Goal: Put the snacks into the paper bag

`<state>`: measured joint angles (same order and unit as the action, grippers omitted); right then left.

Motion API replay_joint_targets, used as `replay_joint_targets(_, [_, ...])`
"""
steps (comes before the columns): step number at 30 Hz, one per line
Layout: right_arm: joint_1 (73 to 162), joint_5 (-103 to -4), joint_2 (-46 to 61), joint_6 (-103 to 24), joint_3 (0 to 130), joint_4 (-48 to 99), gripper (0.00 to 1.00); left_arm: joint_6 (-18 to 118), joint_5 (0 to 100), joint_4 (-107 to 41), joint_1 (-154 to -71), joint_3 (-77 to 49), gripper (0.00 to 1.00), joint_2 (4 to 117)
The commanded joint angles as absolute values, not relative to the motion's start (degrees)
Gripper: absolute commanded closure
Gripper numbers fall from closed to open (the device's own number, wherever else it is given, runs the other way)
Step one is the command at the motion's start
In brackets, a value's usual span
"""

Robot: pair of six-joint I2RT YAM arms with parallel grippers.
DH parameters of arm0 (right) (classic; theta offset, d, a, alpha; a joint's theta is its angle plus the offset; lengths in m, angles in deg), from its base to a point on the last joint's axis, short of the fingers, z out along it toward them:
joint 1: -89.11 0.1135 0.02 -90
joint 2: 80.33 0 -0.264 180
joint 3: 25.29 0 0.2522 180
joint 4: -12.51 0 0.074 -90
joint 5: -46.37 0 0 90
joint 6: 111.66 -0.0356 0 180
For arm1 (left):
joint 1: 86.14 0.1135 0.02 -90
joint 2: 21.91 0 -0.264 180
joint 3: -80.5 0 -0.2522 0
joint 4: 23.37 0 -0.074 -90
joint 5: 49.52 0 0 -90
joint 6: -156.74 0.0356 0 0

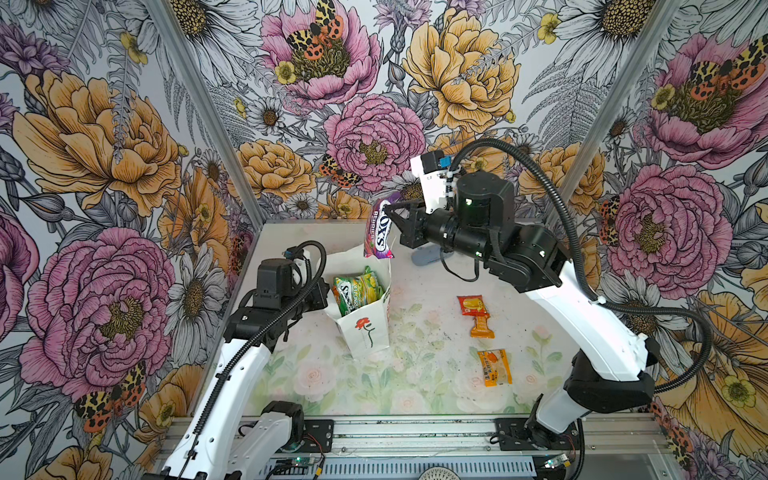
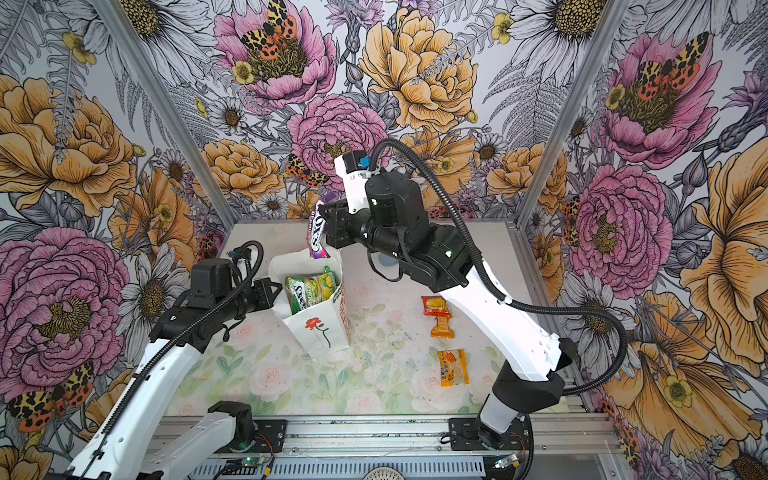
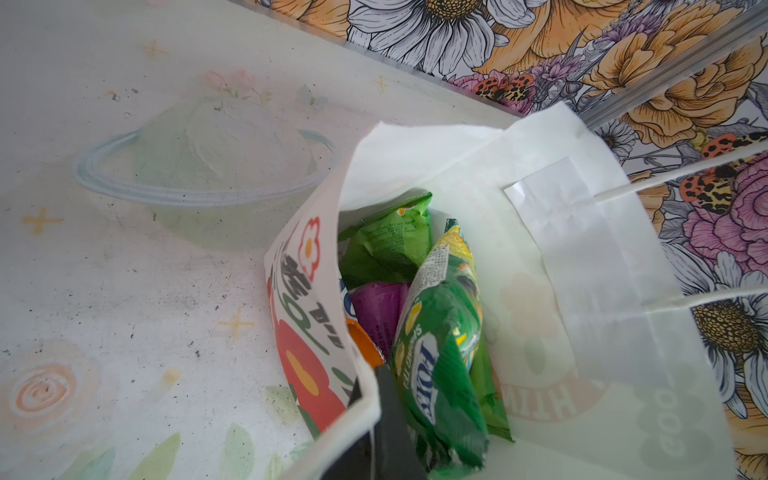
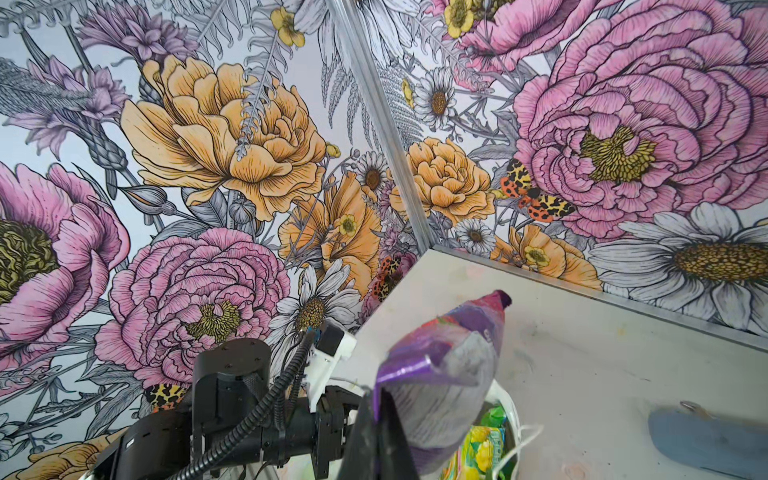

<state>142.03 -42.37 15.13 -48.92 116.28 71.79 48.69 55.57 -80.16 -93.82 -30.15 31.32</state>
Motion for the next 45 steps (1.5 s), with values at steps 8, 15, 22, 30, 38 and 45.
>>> replay_joint_targets(8, [142.66, -43.15, 20.14, -48.68, 118.38, 74.21, 1.0, 48.57, 56.89, -76.2, -92.88, -30.02, 1.0, 30.4])
replay_joint_targets(15, [142.78, -39.9, 23.11, -47.6, 119.78, 78.09, 1.0, 48.63, 56.99, -76.16, -92.73, -30.09, 1.0, 30.38])
replay_joint_targets(22, [142.79, -40.25, 28.11, -46.12, 125.2, 83.96, 1.0, 48.62, 57.09, -76.16, -92.63, -30.02, 1.0, 30.21])
replay_joint_targets(30, [143.07, -38.9, 32.27, -45.19, 131.24, 91.63, 1.0, 48.62, 57.07, -76.16, -92.62, -30.11, 1.0, 30.07])
replay_joint_targets(38, [143.43, -37.13, 34.49, -45.13, 134.85, 96.34, 1.0, 48.55, 57.04, -76.0, -92.55, -30.11, 1.0, 30.12])
replay_joint_targets(45, [143.48, -39.73, 36.63, -45.81, 134.97, 96.77, 1.0, 48.6, 56.96, -76.06, -92.53, -30.11, 1.0, 30.12])
